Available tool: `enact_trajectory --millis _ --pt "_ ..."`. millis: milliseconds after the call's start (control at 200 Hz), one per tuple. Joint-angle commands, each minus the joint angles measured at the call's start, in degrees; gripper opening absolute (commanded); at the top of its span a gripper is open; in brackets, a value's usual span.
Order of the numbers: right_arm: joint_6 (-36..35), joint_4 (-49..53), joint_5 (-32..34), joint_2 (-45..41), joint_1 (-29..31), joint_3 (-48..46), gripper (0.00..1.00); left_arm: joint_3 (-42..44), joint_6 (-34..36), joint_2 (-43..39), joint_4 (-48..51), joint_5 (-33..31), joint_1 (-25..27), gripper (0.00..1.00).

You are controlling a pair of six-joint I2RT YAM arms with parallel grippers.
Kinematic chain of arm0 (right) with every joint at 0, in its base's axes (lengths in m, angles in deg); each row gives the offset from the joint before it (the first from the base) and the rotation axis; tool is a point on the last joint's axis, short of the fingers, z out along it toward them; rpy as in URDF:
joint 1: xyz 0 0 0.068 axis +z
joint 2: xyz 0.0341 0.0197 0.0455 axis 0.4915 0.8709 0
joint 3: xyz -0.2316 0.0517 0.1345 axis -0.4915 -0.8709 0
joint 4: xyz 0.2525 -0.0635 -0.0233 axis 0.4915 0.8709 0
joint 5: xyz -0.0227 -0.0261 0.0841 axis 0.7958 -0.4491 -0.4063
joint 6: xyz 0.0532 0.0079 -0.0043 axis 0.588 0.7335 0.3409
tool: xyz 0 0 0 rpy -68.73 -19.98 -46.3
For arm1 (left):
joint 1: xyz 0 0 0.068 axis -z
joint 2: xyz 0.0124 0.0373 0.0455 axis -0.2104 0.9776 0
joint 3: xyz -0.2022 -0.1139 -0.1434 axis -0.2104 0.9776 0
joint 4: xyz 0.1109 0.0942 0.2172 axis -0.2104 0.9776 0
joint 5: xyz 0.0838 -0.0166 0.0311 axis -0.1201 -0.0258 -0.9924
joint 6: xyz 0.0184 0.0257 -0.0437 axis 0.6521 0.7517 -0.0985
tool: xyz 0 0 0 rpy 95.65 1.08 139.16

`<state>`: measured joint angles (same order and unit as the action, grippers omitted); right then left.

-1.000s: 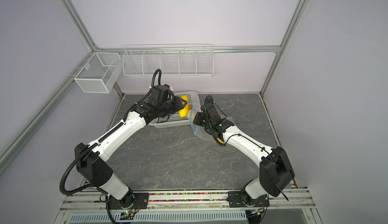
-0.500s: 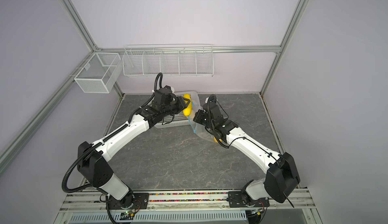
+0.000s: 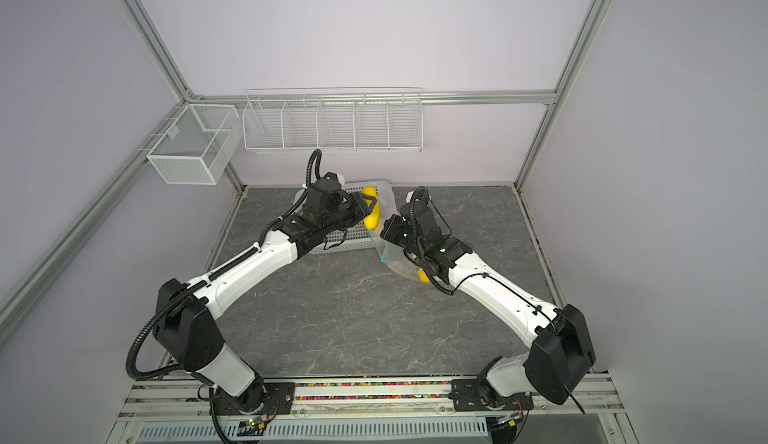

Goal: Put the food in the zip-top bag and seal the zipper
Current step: 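Carry the long yellow squash toward the bag mouth beside the right gripper, then lower the yellow squash into the bag and open the left gripper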

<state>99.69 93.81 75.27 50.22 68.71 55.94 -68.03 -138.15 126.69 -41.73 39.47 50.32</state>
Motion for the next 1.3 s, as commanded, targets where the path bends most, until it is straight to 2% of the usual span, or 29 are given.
enact_trajectory --millis 0,195,480,1039,1294 --pt "2.3 -0.7 1.2 -1.9 0.5 1.4 0.06 0.0 -1.1 -0.2 -2.0 -1.5 0.3 0.43" --pt "2.8 -1.8 1.3 -1.2 0.6 1.6 0.06 0.0 -1.8 0.2 -2.2 -0.5 0.6 0.43" --pt "3.5 -2.8 -0.3 1.2 0.7 3.5 0.06 1.1 -0.8 -1.3 -1.1 -3.5 1.5 0.44" --pt "3.0 -3.6 0.6 -0.7 0.8 2.8 0.06 1.6 1.9 -2.7 2.1 -7.9 3.4 0.44" --pt "3.4 -4.2 0.3 -0.6 0.8 2.5 0.06 1.4 3.6 -2.9 3.4 -11.2 5.6 0.48"
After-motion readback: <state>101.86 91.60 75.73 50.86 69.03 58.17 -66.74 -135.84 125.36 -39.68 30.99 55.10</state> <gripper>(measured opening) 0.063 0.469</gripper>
